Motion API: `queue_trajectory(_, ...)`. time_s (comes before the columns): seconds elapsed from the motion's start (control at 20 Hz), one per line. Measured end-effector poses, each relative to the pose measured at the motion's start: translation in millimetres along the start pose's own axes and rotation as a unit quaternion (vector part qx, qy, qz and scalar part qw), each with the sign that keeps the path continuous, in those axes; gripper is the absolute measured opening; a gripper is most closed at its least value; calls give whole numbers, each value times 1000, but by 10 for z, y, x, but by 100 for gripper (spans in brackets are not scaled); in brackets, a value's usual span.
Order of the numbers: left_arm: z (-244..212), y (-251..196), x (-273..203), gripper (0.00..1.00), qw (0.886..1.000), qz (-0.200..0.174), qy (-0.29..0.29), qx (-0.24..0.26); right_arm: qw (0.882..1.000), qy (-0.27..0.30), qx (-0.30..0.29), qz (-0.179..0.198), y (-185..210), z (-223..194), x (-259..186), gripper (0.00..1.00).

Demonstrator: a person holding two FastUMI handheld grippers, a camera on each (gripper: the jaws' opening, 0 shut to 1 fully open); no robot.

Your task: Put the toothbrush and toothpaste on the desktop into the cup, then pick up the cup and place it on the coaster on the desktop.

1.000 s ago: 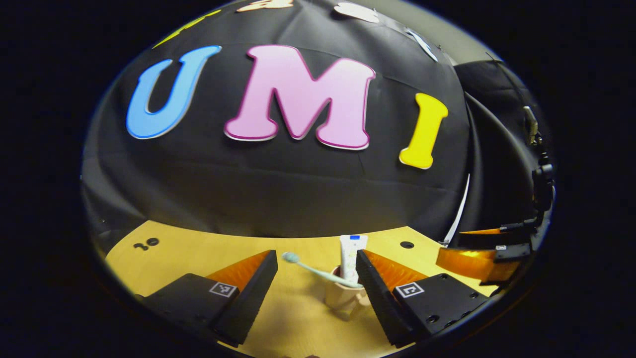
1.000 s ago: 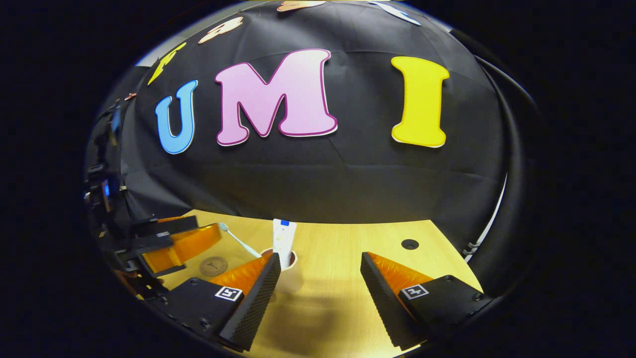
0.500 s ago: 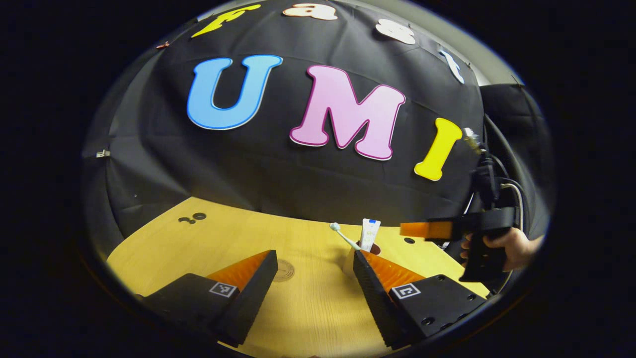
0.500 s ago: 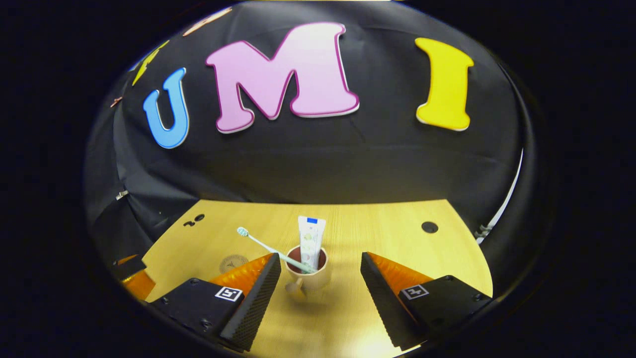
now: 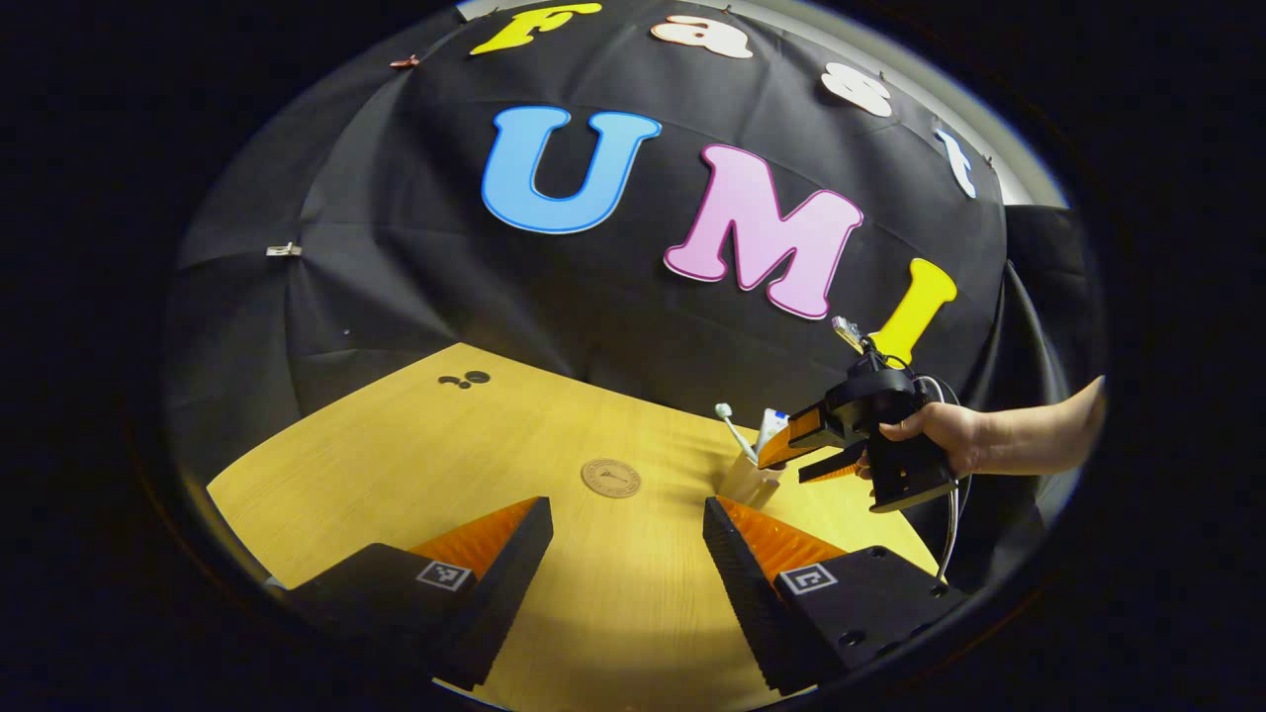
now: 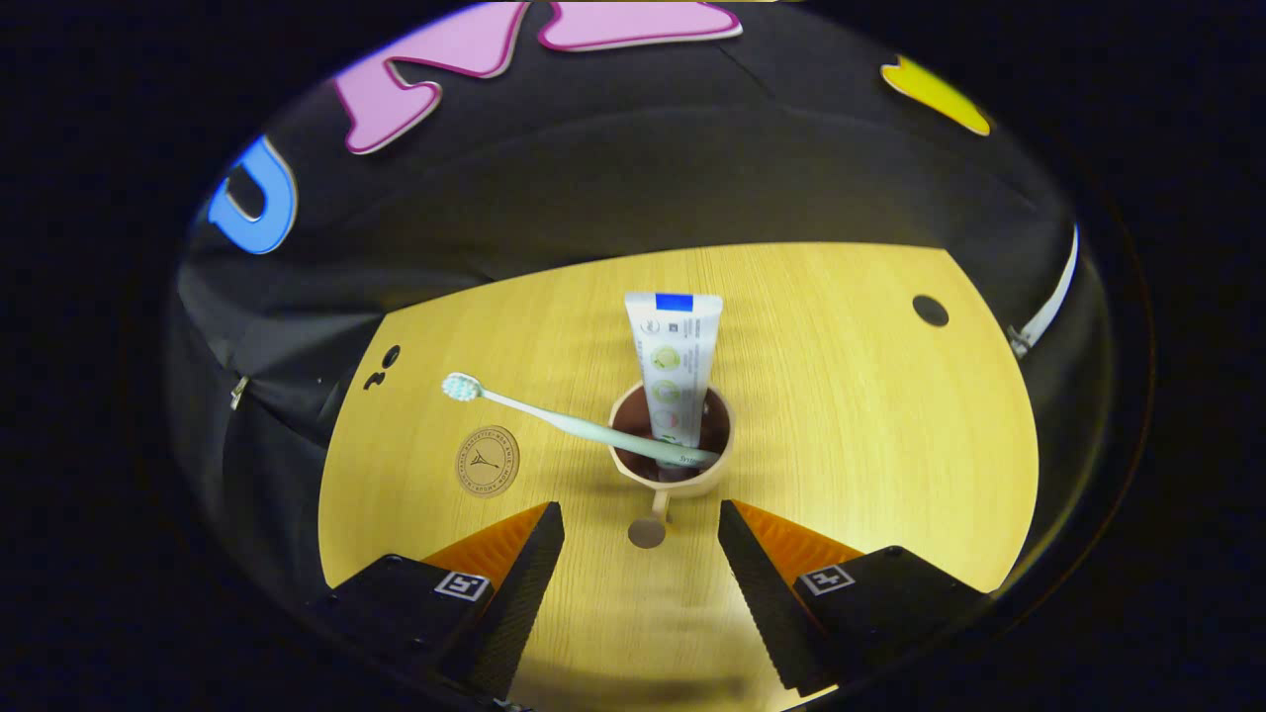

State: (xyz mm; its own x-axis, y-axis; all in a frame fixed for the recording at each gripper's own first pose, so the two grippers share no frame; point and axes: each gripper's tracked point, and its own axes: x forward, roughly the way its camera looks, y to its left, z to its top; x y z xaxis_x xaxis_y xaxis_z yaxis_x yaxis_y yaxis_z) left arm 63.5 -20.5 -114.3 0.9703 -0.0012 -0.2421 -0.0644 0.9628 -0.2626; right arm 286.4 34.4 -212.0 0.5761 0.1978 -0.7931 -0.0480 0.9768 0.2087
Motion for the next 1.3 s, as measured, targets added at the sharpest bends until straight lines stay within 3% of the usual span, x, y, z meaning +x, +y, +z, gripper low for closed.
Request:
queue_trajectory(0.3, -22, 461, -164, 97, 999, 49, 8, -10, 997, 62, 16, -32, -61, -118, 444, 96)
queue_trajectory(0.55, -110, 597, -184, 97, 997, 66, 24, -23, 994, 94, 26, -57, -147, -204, 681, 94)
queue_trajectory(0.6, -133, 601, -173, 97, 997, 67, 28, -22, 993, 95, 24, -65, -191, -198, 705, 91)
queue_trajectory(0.65, -150, 590, -170, 98, 997, 67, 32, -22, 992, 97, 25, -72, -240, -202, 743, 81)
queue_trajectory(0.75, -150, 556, -164, 97, 997, 64, 34, -22, 992, 100, 29, -77, -283, -225, 793, 75)
queue_trajectory(0.95, -232, 475, -158, 97, 997, 56, 45, -21, 993, 92, 28, -70, -256, -174, 815, 70)
queue_trajectory(1.1, -262, 456, -119, 97, 997, 52, 51, -14, 994, 87, 15, -68, -200, -188, 868, 35)
queue_trajectory(1.15, -264, 450, -118, 97, 997, 52, 52, -13, 994, 83, 6, -67, -218, -159, 851, 35)
queue_trajectory(1.2, -284, 454, -119, 97, 997, 51, 54, -12, 994, 81, -7, -67, -228, -168, 846, 27)
queue_trajectory(1.3, -328, 469, -124, 97, 997, 52, 59, -14, 995, 78, -23, -62, -233, -191, 877, 30)
